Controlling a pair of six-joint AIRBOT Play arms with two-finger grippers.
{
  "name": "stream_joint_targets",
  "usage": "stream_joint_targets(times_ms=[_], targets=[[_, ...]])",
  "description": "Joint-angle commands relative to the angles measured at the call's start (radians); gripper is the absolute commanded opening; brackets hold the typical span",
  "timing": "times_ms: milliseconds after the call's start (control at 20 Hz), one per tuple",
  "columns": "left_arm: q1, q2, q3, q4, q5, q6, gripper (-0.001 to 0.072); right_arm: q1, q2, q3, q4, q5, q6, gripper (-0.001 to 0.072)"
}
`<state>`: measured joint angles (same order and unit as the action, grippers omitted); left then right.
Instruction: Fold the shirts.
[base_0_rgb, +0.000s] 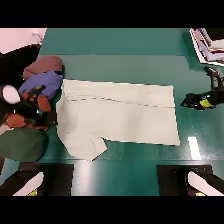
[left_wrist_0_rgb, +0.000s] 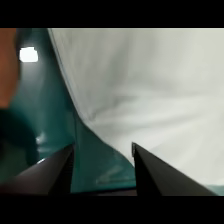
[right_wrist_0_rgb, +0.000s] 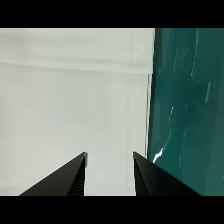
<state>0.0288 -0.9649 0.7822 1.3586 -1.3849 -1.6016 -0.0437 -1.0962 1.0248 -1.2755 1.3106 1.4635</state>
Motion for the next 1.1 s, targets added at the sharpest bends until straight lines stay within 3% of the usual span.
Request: stream_joint_targets(times_ms=[0,400,600,650,700,950,1000,1050], targets=[[0.0,0.127,-0.21,-0.043,0.006,-0.05,0.0428,-0.006,0.064,-0.031,0.001,0.0,-0.007,0.0348],[0.0,0.13,-0.373,-0.216,0.243,-0.048,0.0427,-0.005,0.087,-0.031,0.003,0.006,-0.007,0.0348],[0.0,0.13,-0.382,-0.223,0.285,-0.048,0.0424,-0.005,0.087,-0.031,0.002,0.014,-0.007,0.0348],[0.0,0.13,-0.382,-0.224,0.286,-0.048,0.0319,-0.005,0.087,-0.031,0.001,0.028,-0.008,0.0348],[0.0,0.131,-0.381,-0.228,0.285,-0.048,0.004,-0.008,0.087,-0.032,-0.002,0.048,-0.032,0.0348],[0.0,0.131,-0.341,-0.245,0.216,0.008,0.0024,-0.13,0.087,-0.164,-0.04,0.164,-0.059,0.0348],[0.0,0.131,-0.328,-0.245,0.208,0.014,0.0024,-0.174,0.087,-0.217,-0.058,0.169,-0.059,0.0413],[0.0,0.131,-0.316,-0.246,0.206,0.021,0.0024,-0.226,0.086,-0.277,-0.06,0.168,-0.059,0.0584]])
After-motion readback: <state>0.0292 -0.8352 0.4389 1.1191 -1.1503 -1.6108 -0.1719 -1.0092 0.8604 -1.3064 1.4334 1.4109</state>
